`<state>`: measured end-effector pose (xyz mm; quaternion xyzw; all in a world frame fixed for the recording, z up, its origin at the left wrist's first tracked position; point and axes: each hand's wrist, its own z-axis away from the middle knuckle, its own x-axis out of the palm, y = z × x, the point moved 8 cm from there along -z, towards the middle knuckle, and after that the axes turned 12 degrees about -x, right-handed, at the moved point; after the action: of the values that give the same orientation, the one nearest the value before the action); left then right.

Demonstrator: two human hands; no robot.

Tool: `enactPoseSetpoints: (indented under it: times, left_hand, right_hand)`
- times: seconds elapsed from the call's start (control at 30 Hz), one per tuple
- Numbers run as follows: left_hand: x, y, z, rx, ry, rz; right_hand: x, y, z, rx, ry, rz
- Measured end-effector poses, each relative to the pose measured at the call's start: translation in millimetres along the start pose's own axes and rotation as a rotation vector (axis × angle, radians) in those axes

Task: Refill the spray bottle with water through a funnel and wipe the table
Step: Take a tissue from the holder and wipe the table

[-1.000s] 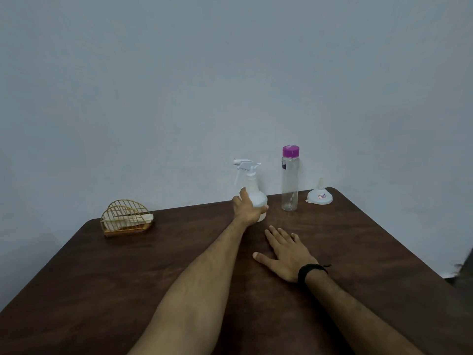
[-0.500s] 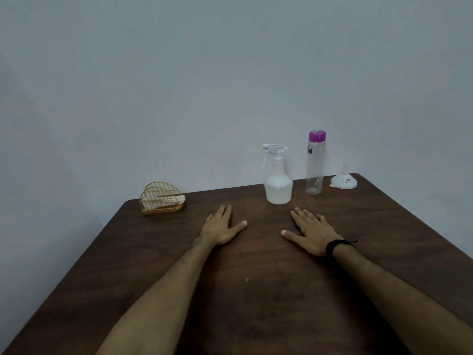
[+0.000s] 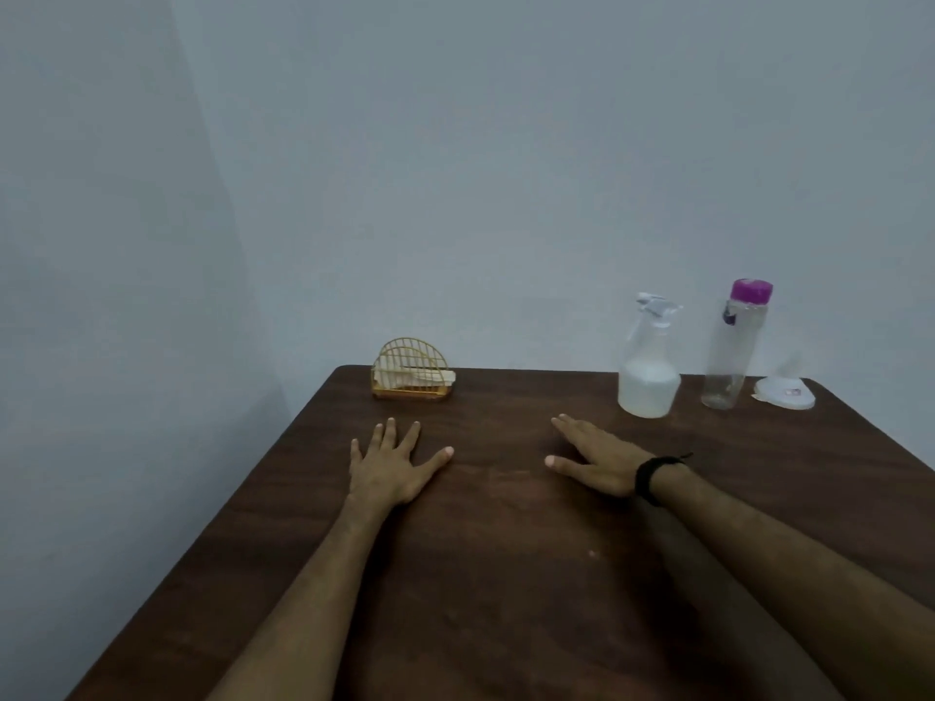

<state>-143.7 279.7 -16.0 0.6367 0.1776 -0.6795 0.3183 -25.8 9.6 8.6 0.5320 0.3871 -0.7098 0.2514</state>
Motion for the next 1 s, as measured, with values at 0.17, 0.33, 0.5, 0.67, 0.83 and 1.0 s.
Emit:
enactPoseSetpoints:
  times: [0.17,0.33,0.5,0.67,0.83,1.0]
  left_hand:
    - [0,-11,-2,-0.010,0.043,0.031]
    - [3,-12,-8,0.009,0.056,0.059]
    - [7,-10,-12,0.026,0.043,0.060]
    - [9,-10,-15,0.033,0.048,0.062]
    - [11,-9,-18,0.028,0.045,0.060]
    - [10,-9,-18,0.020,0.037,0.062]
  right_hand:
    - [-27,-70,-82,-0.090,0.132,-0.086]
    - [-58,-112,-159,-0.134,0.314,-0.150]
    - [-72,-108,-210,-0.061,0.374,-0.034]
    - [-63,-99,-239,-0.086,0.284,0.060]
    - [-60,-90,-244,-0.104,0.340,0.154]
    - [-60,-84,-242,-0.117,0.462,0.163]
